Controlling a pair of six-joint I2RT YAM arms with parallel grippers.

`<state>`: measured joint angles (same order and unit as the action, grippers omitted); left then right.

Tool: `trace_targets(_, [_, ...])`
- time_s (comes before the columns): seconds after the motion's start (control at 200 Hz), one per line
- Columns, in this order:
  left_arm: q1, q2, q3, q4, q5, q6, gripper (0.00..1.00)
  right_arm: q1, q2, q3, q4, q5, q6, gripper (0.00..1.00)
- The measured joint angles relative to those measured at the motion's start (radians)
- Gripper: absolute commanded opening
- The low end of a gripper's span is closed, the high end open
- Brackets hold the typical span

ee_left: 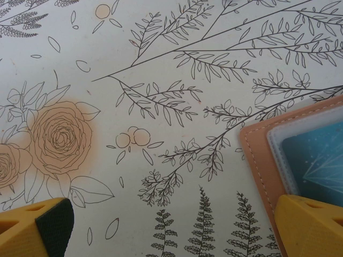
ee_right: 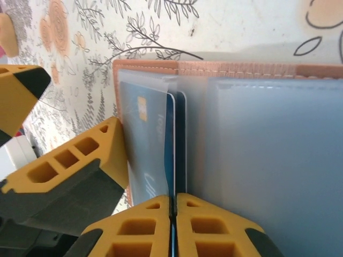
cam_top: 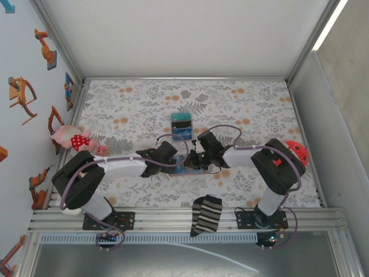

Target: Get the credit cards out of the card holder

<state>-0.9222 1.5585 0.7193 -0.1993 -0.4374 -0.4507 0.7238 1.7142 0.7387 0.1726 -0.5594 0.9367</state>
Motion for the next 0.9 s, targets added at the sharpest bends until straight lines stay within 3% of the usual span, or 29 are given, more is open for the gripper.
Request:
trace_targets(0.421, [0.0,0.002,0.001,0.0,0.0,-0.001,0.97,-0.026,-0.017,-0.02,0.018,-0.001,0.0,0.03])
trace_targets(0.901, [-0.002,0.006,0.006,-0.003,-0.008,0.0,0.97,-0.037,-0.024,-0.027,0.028,-0.018,-0.014,0.09])
